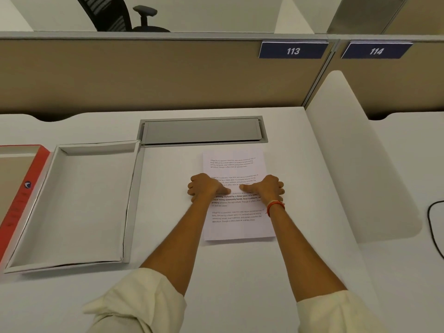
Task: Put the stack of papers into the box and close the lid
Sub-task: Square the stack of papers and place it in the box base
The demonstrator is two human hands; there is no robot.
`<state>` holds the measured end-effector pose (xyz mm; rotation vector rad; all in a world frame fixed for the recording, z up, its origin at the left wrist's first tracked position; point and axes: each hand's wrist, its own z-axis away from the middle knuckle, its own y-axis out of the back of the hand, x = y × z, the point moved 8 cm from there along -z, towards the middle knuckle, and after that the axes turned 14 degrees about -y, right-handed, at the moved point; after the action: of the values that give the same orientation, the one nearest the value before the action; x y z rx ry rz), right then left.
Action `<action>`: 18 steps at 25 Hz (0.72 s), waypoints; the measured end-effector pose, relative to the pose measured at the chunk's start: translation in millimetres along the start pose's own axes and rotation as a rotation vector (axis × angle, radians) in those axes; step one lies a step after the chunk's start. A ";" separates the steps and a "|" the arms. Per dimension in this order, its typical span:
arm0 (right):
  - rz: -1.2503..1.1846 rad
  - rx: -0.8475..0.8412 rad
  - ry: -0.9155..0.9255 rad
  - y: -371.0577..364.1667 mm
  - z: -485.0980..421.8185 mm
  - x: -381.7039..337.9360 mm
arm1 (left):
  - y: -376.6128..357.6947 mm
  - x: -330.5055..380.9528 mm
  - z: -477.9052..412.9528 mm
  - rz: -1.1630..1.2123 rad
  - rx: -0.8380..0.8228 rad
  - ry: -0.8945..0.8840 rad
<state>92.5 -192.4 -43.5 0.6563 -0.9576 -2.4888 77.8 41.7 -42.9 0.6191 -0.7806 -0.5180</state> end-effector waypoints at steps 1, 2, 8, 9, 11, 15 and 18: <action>-0.008 -0.008 0.001 -0.7 0.8 -0.9 | -1.2 -0.6 -1.3 0.014 -0.015 -0.017; -0.020 -0.009 -0.003 -1.1 2.4 -1.5 | -2.5 -1.3 -2.5 0.032 -0.021 -0.033; -0.109 -0.016 0.077 -4.7 8.5 -6.5 | -7.1 2.0 0.3 0.052 0.041 -0.074; -0.116 -0.024 0.084 -4.6 7.7 -5.9 | -8.9 5.7 -0.7 0.072 0.037 -0.121; -0.099 -0.017 0.081 -3.5 6.1 -3.4 | -8.4 7.2 -0.3 0.144 0.056 -0.169; -0.086 -0.011 0.145 -6.0 7.6 -2.9 | -7.0 0.7 0.5 0.266 0.081 -0.176; -0.127 0.018 0.164 -1.9 14.1 -2.2 | -8.3 1.0 3.4 0.337 0.102 -0.200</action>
<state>86.1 -182.7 -34.9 0.9383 -0.9034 -2.4896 74.2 34.2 -46.1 0.5202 -1.0831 -0.2326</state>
